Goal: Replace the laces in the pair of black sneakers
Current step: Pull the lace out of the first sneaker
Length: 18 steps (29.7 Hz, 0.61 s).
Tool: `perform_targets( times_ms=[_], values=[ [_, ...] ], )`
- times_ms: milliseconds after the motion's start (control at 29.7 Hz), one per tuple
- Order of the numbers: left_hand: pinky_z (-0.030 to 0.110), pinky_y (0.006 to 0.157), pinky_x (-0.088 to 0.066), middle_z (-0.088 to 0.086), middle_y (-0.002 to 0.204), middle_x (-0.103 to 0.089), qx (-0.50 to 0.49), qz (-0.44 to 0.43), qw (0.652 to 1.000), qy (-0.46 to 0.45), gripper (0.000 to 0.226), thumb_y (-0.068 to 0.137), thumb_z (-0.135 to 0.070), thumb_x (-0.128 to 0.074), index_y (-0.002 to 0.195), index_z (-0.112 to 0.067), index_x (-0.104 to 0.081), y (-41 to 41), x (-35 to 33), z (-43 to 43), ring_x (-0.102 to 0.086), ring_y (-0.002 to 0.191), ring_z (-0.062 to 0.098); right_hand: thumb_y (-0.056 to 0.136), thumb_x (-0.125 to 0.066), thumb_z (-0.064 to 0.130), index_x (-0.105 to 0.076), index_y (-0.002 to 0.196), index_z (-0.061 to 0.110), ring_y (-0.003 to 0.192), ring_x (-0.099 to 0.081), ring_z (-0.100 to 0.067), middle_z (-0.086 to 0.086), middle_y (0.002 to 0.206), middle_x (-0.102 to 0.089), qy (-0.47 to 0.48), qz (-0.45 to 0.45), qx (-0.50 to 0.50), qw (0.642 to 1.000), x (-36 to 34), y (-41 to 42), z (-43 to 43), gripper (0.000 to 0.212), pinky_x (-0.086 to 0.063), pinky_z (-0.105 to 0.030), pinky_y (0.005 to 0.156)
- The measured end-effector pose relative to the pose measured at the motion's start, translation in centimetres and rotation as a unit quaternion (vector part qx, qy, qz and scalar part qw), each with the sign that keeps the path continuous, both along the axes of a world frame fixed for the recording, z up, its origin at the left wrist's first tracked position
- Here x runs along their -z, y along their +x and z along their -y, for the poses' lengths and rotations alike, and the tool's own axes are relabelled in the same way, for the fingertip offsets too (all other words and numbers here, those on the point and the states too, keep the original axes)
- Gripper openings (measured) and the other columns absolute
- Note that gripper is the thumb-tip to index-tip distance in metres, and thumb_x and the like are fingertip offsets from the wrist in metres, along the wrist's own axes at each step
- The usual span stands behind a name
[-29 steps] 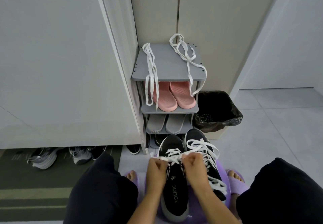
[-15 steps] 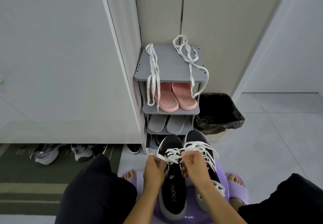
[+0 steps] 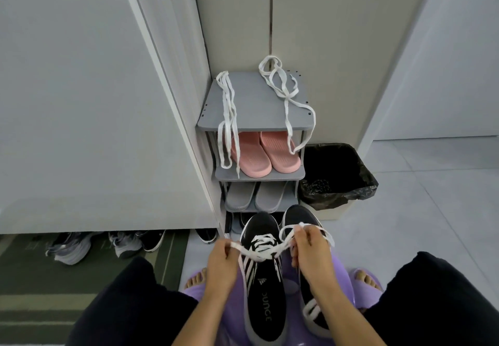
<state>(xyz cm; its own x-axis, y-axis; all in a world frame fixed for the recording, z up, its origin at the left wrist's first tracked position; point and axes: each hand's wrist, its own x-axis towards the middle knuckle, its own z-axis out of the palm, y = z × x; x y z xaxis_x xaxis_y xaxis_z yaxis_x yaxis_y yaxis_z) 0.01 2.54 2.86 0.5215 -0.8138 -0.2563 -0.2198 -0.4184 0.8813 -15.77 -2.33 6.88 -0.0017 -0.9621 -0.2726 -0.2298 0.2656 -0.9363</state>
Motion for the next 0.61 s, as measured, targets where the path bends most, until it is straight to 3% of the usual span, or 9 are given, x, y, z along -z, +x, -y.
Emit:
perform_targets(
  times_ms=[101,202,270,371,438,539,607],
  values=[
    [0.012,0.064,-0.043,-0.005,0.078,-0.061,0.061,-0.049,0.997,0.013,0.012,0.083,-0.017,-0.067,0.082,-0.020,-0.055,-0.9,0.6,-0.8,-0.058,0.076,0.009,0.092,-0.054,0.030,-0.047,0.071,0.014,0.050,-0.048,-0.014,-0.002,0.060,-0.054,0.023,-0.108,-0.140,0.984,0.6,0.2,-0.8,0.028,-0.043,-0.028,0.053],
    [0.011,0.076,-0.043,-0.018,0.089,-0.065,0.105,-0.019,0.994,-0.014,0.018,0.085,-0.017,-0.064,0.086,-0.035,-0.059,-2.1,1.4,-1.0,-0.060,0.082,-0.011,0.088,-0.060,0.028,-0.044,0.068,0.023,0.062,-0.051,-0.012,0.006,0.065,-0.054,0.010,-0.225,-0.213,0.951,2.0,0.7,-1.7,0.026,-0.038,-0.021,0.058],
    [0.009,0.079,-0.038,-0.022,0.096,-0.061,0.120,0.020,0.992,-0.021,0.012,0.086,-0.025,-0.057,0.091,-0.036,-0.059,-2.5,1.2,-0.8,-0.056,0.088,-0.009,0.089,-0.058,0.028,-0.041,0.065,0.026,0.068,-0.054,-0.016,0.002,0.071,-0.057,0.005,-0.240,-0.194,0.951,2.4,1.1,-1.7,0.030,-0.042,-0.024,0.064],
    [-0.001,0.073,-0.036,-0.020,0.094,-0.058,0.124,0.039,0.991,-0.030,0.018,0.091,-0.012,-0.055,0.101,-0.027,-0.059,-2.7,0.6,-0.4,-0.053,0.089,-0.003,0.090,-0.055,0.024,-0.039,0.065,0.023,0.072,-0.060,-0.025,-0.001,0.072,-0.057,0.013,-0.232,-0.157,0.960,2.5,1.6,-1.4,0.030,-0.049,-0.034,0.069],
    [-0.001,0.070,-0.038,-0.021,0.089,-0.058,0.103,0.024,0.994,-0.030,0.018,0.090,-0.009,-0.056,0.100,-0.024,-0.060,-2.8,0.6,-0.3,-0.054,0.084,-0.006,0.091,-0.053,0.021,-0.039,0.068,0.021,0.076,-0.060,-0.026,-0.001,0.074,-0.057,0.000,-0.255,-0.161,0.953,2.4,1.8,-1.3,0.027,-0.048,-0.033,0.071],
    [0.013,0.071,-0.039,-0.006,0.093,-0.064,0.059,0.011,0.998,-0.032,0.016,0.090,-0.007,-0.055,0.103,-0.013,-0.063,-1.9,0.5,-0.4,-0.057,0.088,0.008,0.091,-0.048,0.014,-0.034,0.065,0.021,0.067,-0.054,-0.023,-0.004,0.071,-0.054,-0.017,-0.246,-0.128,0.961,1.8,1.5,-1.4,0.030,-0.044,-0.031,0.063],
    [0.028,0.069,-0.039,0.007,0.083,-0.063,-0.019,-0.012,0.999,-0.041,0.010,0.092,-0.006,-0.051,0.088,-0.009,-0.059,-0.5,0.2,-0.6,-0.056,0.080,0.020,0.092,-0.046,0.011,-0.035,0.065,0.017,0.055,-0.051,-0.024,-0.006,0.063,-0.052,-0.035,-0.195,-0.039,0.979,0.6,0.4,-0.9,0.030,-0.041,-0.029,0.051]
  ],
)
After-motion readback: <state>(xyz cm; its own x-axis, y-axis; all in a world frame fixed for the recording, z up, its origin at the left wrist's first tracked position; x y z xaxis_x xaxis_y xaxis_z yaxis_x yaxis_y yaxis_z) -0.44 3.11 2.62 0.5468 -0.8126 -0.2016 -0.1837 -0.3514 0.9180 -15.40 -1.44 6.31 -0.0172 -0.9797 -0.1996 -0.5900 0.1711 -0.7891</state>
